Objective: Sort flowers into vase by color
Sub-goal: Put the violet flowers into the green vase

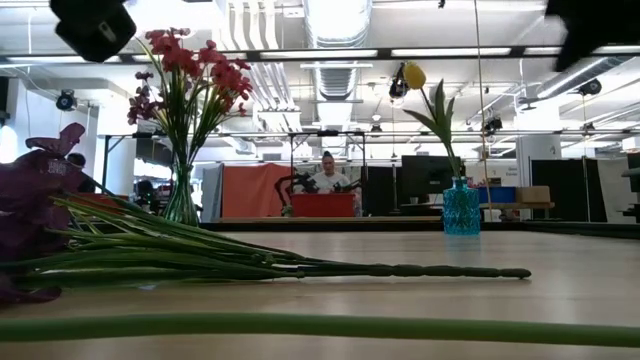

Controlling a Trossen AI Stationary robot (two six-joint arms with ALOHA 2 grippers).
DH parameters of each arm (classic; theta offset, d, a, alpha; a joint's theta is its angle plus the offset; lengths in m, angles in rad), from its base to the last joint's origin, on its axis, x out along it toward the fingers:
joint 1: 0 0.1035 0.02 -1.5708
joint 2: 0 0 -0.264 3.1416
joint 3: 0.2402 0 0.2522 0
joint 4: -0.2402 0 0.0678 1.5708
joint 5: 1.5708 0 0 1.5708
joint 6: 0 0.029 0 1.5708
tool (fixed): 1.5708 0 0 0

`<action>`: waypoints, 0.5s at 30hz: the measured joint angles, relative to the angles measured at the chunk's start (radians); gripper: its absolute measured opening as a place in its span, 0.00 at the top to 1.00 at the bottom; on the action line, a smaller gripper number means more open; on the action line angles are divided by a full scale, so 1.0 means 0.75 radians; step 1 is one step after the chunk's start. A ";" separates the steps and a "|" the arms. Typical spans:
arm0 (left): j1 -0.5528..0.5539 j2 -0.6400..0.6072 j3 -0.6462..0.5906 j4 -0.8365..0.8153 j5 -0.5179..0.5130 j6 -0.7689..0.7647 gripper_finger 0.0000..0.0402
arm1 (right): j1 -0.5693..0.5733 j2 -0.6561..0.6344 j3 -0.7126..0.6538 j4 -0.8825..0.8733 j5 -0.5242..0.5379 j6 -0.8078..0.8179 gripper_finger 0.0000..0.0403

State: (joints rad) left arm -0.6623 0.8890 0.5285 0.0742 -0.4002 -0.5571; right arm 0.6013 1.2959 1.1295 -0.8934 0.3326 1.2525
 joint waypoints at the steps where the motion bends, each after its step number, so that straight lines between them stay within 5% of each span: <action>1: -0.014 0.018 0.000 0.002 -0.015 -0.012 0.47 | 0.007 0.042 0.003 0.097 0.023 -0.087 0.28; 8: -0.065 0.156 0.000 0.059 -0.057 -0.046 0.47 | -0.037 0.399 0.093 0.550 0.045 -0.650 0.29; 15: -0.067 0.207 0.030 0.065 -0.080 0.001 0.47 | -0.120 0.754 0.321 0.635 0.044 -0.954 0.34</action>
State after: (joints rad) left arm -0.7124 1.0442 0.5509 0.1226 -0.4605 -0.5560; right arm 0.5113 1.8613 1.3699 -0.4172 0.3660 0.5367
